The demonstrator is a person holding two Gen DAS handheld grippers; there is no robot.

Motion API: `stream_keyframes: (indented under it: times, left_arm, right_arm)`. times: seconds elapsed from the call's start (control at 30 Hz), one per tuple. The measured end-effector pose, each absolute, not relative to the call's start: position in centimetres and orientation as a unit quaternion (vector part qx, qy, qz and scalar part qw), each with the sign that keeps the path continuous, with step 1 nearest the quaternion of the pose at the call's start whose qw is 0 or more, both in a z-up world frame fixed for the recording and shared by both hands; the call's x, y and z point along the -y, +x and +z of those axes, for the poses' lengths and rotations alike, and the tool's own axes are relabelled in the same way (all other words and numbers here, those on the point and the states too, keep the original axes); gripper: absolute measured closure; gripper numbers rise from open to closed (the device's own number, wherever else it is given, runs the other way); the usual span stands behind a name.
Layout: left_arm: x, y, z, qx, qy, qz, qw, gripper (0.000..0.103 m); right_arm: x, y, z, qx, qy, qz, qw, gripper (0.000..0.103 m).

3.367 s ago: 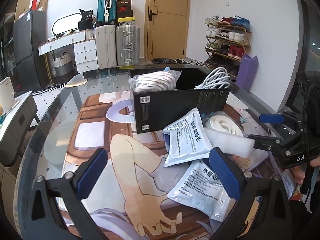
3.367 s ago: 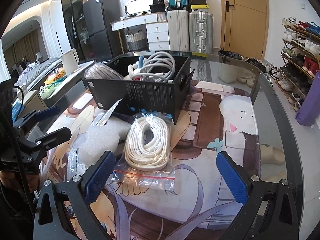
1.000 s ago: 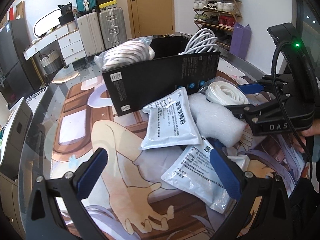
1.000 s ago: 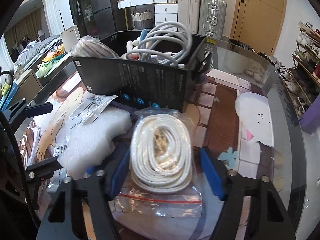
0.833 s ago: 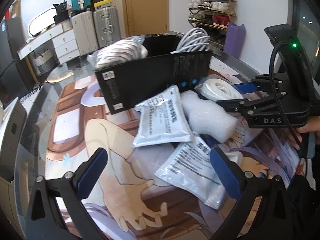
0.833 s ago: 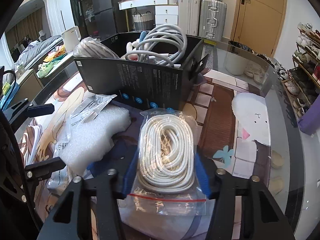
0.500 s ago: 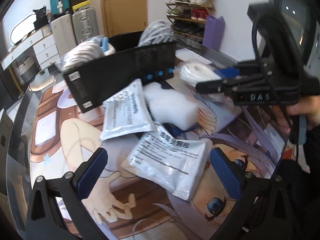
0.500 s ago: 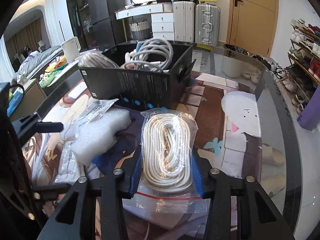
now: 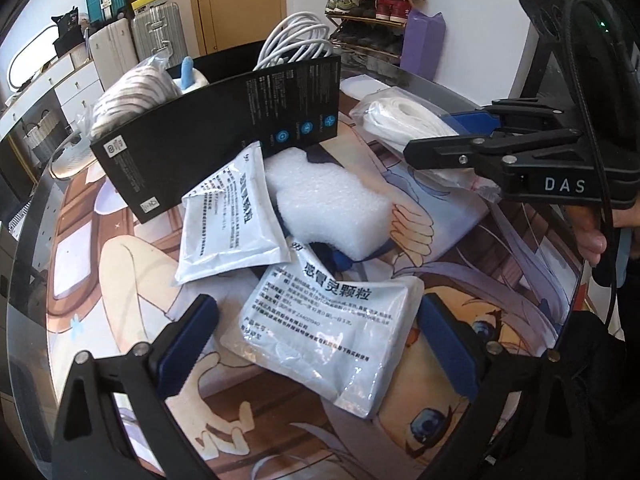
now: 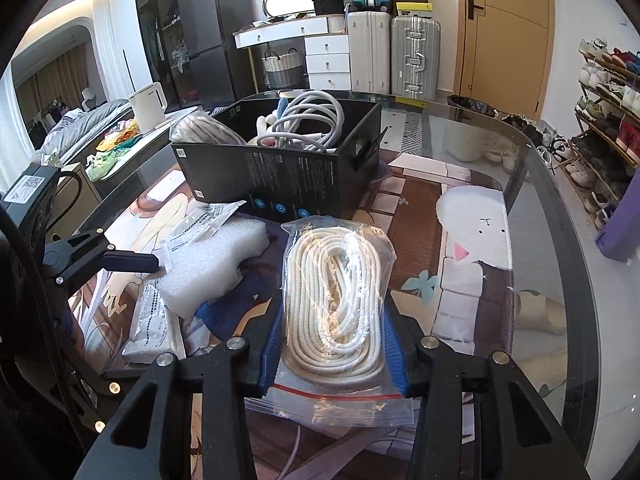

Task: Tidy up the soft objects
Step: 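Grasp the white medicine packet with the left tool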

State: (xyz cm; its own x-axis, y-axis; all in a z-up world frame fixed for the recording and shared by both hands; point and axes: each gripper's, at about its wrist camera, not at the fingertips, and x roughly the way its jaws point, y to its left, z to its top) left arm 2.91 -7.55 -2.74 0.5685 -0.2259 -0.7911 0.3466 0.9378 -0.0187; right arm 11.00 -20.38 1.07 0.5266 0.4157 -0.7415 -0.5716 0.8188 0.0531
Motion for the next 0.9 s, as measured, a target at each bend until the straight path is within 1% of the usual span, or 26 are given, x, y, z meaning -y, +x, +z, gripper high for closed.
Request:
stream_keyframes:
  times: [0.2, 0.27, 0.3, 0.47, 0.53, 0.9]
  left_arm:
    - [7.7, 2.8, -2.5, -0.43, 0.072, -0.169, 0.884, 0.011]
    - [7.9, 2.6, -2.4, -0.427, 0.073, -0.172, 0.885, 0.017]
    - [7.9, 2.5, -2.4, -0.426, 0.073, -0.172, 0.885, 0.018]
    - [7.9, 2.0, -2.0, -0.418, 0.074, -0.176, 0.888, 0.036]
    - [7.6, 1.8, -1.9, -0.417, 0.072, -0.176, 0.889, 0.041]
    - [5.9, -0.1, -1.5, -0.408, 0.038, -0.192, 0.892, 0.048]
  right_arm:
    - [20.0, 10.9, 1.0, -0.394, -0.101, 0.288, 0.867, 0.059]
    - [19.9, 10.8, 1.1, -0.394, -0.101, 0.289, 0.867, 0.059]
    - [19.9, 10.8, 1.1, -0.393, -0.101, 0.29, 0.867, 0.059]
    - [19.8, 10.6, 1.2, -0.391, -0.102, 0.293, 0.867, 0.059]
    - [19.8, 10.4, 1.4, -0.389, -0.102, 0.294, 0.867, 0.059]
    - [19.4, 9.8, 2.0, -0.377, -0.101, 0.302, 0.87, 0.059]
